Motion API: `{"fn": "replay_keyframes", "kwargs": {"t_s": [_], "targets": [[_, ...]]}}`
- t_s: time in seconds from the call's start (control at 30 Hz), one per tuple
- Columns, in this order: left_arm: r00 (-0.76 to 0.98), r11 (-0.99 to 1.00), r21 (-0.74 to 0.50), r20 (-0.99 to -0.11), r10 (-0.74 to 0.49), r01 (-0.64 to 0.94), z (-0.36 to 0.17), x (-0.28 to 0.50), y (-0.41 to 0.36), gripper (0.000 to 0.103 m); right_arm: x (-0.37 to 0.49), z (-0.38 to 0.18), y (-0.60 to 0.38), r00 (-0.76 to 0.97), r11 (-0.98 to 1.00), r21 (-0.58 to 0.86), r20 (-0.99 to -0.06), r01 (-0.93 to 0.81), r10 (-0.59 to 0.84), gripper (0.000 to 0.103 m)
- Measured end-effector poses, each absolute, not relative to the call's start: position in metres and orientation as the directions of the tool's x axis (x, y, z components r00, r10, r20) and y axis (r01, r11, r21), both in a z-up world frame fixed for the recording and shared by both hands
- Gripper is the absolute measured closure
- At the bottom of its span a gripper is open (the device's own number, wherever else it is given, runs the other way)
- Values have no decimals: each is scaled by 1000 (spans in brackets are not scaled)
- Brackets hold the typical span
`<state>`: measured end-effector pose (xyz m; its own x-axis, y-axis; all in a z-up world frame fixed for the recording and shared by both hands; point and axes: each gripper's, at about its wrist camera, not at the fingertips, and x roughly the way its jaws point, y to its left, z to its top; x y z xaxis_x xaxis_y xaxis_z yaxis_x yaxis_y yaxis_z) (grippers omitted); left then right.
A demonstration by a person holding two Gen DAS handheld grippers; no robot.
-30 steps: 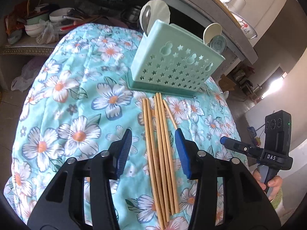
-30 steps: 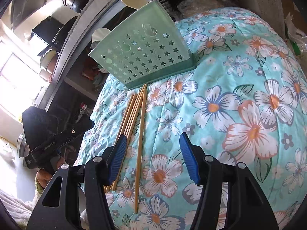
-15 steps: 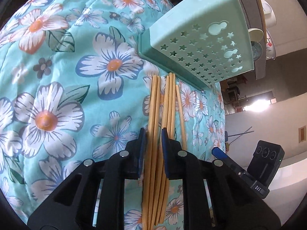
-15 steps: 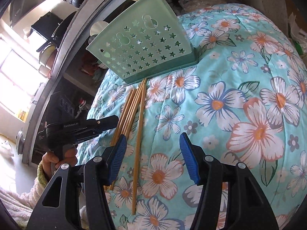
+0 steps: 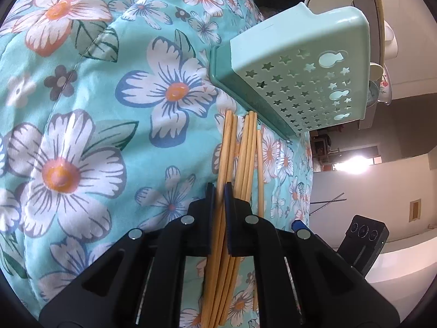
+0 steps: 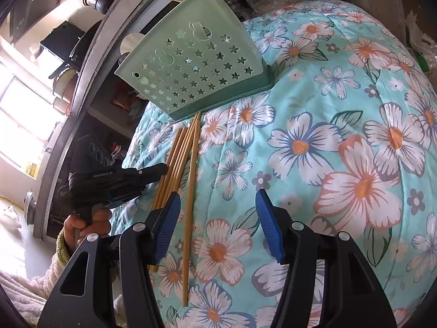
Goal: Organize utensils
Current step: 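Reach the left gripper to the bamboo chopsticks and grasp one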
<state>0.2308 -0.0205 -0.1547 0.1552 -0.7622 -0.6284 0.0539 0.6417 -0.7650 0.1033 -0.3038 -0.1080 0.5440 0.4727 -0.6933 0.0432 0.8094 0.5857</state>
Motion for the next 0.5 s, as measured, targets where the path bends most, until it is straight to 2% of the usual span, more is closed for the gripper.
{"fn": "replay_keyframes", "kwargs": {"t_s": [0.27, 0.5], "targets": [[197, 648, -760, -628, -753, 53, -146, 223, 6, 98, 107, -106, -295, 533, 809, 587, -691, 22, 488, 47], [271, 739, -668, -699, -662, 83, -131, 212, 25, 98, 121, -109, -268, 494, 814, 579, -698, -35, 518, 47]]}}
